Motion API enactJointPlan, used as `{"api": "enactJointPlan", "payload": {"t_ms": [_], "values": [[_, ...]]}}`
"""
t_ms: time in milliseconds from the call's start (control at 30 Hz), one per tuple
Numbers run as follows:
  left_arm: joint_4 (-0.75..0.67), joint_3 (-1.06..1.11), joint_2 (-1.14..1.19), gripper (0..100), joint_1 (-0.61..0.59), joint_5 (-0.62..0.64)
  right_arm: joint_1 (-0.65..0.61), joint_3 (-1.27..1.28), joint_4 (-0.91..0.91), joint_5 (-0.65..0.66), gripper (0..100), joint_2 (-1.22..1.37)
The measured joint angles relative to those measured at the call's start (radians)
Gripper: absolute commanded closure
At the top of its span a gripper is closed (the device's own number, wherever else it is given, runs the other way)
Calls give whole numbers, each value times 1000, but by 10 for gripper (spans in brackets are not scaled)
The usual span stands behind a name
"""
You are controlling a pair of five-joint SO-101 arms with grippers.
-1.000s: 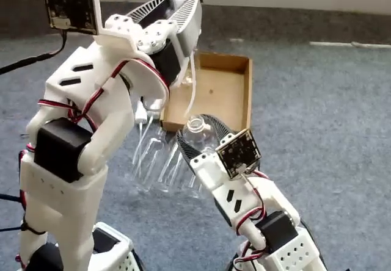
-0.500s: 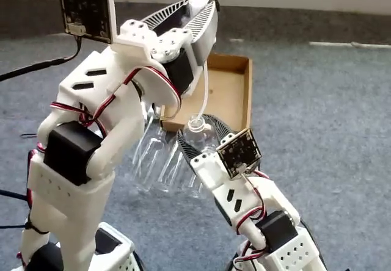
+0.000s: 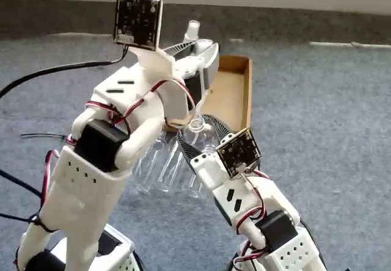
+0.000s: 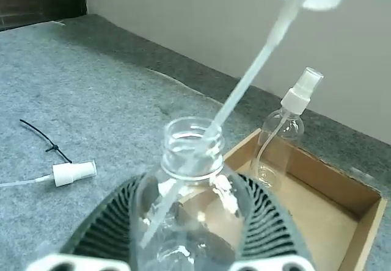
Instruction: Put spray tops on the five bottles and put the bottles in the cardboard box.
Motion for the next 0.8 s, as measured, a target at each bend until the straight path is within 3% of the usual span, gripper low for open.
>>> {"api": "enactJointPlan", "payload": {"t_ms": [200, 400, 700, 800], "values": [[0, 198, -216, 980, 3, 0, 68, 0, 0, -92, 980, 2], [-97, 410, -348, 975, 37, -112, 77, 2, 2, -109, 980, 2], [-123, 471, -353, 970, 118, -255, 89, 0, 2, -120, 980, 2], [-123, 471, -356, 886, 123, -258, 91, 0, 2, -120, 980, 2]]}}
